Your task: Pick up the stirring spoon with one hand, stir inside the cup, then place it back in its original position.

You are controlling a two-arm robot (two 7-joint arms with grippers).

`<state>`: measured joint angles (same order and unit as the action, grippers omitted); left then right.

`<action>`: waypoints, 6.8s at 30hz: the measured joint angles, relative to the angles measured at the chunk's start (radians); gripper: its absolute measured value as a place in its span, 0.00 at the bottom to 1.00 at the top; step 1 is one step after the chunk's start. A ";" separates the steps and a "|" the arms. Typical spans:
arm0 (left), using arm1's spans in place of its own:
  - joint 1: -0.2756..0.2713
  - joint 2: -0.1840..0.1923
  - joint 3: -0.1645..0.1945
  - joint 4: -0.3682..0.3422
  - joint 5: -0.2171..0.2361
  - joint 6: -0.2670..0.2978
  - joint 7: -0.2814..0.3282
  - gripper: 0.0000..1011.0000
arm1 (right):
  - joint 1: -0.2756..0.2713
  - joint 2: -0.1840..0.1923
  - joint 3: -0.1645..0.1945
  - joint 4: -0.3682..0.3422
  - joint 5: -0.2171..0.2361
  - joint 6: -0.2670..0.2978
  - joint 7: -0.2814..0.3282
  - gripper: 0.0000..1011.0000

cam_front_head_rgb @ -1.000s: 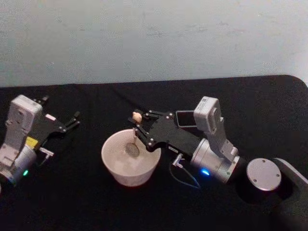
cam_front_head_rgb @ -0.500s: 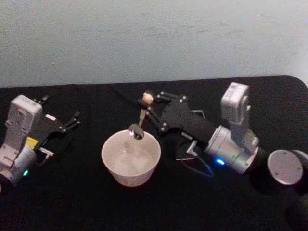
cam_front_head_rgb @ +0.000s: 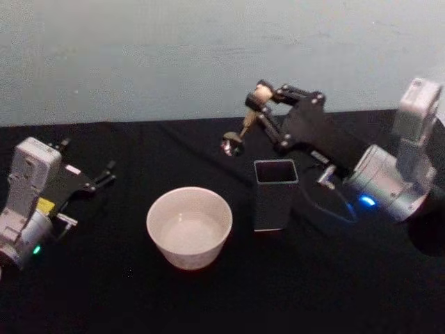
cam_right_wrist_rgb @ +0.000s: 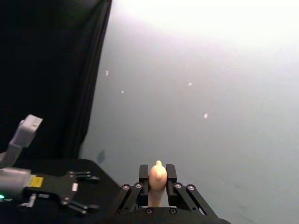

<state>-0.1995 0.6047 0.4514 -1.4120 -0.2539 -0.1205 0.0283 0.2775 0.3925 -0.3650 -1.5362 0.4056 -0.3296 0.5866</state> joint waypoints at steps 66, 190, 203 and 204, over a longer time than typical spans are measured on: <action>0.000 0.000 0.000 0.000 0.000 0.000 0.000 0.99 | -0.052 0.064 -0.010 0.088 0.033 0.214 -0.043 0.21; 0.000 0.000 0.000 0.000 0.000 0.000 0.000 0.99 | -0.054 -0.071 0.097 0.228 -0.242 0.311 -0.413 0.99; 0.000 0.000 0.000 0.000 0.000 0.000 0.000 0.99 | -0.054 -0.070 0.097 0.227 -0.240 0.310 -0.413 0.99; 0.000 0.000 0.000 0.000 0.000 0.000 0.000 0.99 | -0.054 -0.070 0.097 0.227 -0.239 0.310 -0.413 0.99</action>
<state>-0.1996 0.6047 0.4514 -1.4120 -0.2539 -0.1205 0.0283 0.2234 0.3223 -0.2682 -1.3096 0.1663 -0.0196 0.1736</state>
